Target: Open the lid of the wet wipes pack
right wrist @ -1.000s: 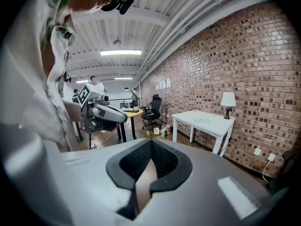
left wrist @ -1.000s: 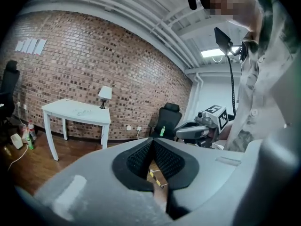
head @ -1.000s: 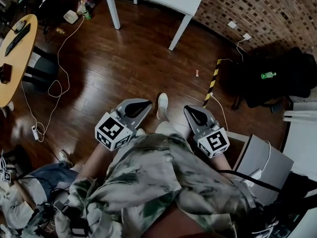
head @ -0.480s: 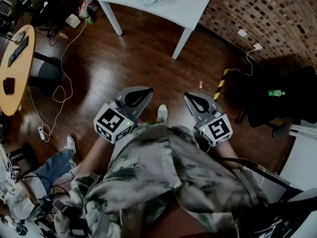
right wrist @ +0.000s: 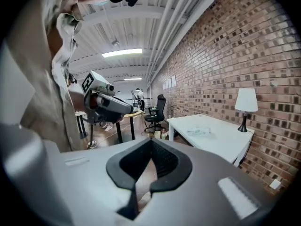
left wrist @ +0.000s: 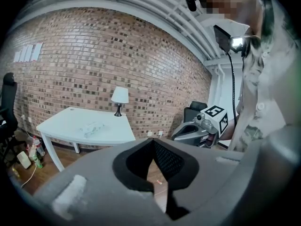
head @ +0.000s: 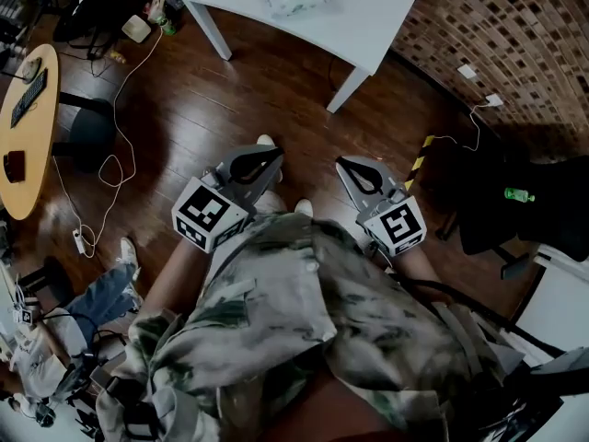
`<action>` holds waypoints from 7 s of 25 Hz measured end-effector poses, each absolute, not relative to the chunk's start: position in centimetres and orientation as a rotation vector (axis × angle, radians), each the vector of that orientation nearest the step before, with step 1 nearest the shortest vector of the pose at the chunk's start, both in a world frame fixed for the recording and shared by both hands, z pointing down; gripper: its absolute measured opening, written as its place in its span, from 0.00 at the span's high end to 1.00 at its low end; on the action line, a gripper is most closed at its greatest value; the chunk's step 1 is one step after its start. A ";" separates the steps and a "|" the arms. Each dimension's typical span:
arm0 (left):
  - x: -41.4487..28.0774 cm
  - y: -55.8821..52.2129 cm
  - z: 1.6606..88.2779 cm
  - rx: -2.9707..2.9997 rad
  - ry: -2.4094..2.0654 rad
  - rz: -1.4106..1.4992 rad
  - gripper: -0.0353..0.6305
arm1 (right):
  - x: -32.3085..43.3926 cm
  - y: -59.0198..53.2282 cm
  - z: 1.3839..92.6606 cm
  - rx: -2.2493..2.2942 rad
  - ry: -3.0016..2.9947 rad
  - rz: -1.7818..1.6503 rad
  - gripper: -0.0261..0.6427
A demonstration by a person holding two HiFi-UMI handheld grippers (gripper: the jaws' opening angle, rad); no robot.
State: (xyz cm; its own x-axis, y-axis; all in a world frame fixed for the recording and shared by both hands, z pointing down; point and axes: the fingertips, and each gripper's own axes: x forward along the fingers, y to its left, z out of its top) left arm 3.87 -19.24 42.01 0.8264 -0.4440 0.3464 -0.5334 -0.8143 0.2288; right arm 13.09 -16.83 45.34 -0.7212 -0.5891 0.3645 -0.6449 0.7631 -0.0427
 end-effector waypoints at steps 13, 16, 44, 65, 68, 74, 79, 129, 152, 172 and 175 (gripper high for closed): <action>1.8 -40.6 45.0 2.702 -0.622 0.375 0.94 | 9.4 -37.2 45.7 0.998 -2.513 0.128 0.93; 1.3 -44.1 46.4 2.675 -0.627 0.392 0.94 | 8.1 -40.8 46.2 0.978 -2.483 0.129 0.92; 4.8 -60.3 64.3 2.228 -0.960 0.686 0.95 | 7.7 -61.5 62.3 0.152 -2.294 -0.325 0.87; 4.8 -60.4 65.9 2.176 -1.007 0.744 0.95 | 7.1 -62.3 61.2 0.002 -2.361 -0.289 0.94; 4.8 -60.5 65.8 2.171 -1.012 0.740 0.95 | 6.7 -63.4 60.2 0.002 -2.376 -0.282 0.94; 4.7 -60.4 65.9 2.165 -1.016 0.738 0.95 | 5.3 -66.1 58.2 0.002 -2.418 -0.217 0.94; 4.5 -60.4 66.1 2.155 -1.024 0.737 0.95 | 4.5 -68.6 58.5 0.025 -2.451 -0.129 0.94; 2.1 -59.0 58.9 2.229 -1.114 0.515 0.94 | 8.6 -72.4 58.1 0.419 -2.575 0.310 0.94; -6.5 -33.6 44.4 2.572 -0.851 0.274 0.94 | 8.2 -35.1 45.7 0.948 -2.596 0.289 0.95; 6.9 -16.7 40.3 2.668 -0.783 0.318 0.94 | 18.5 -13.4 41.6 0.934 -2.607 0.149 0.95; 8.4 -12.5 39.8 2.672 -0.817 0.342 0.94 | 20.4 -9.8 43.0 0.894 -2.619 0.193 0.95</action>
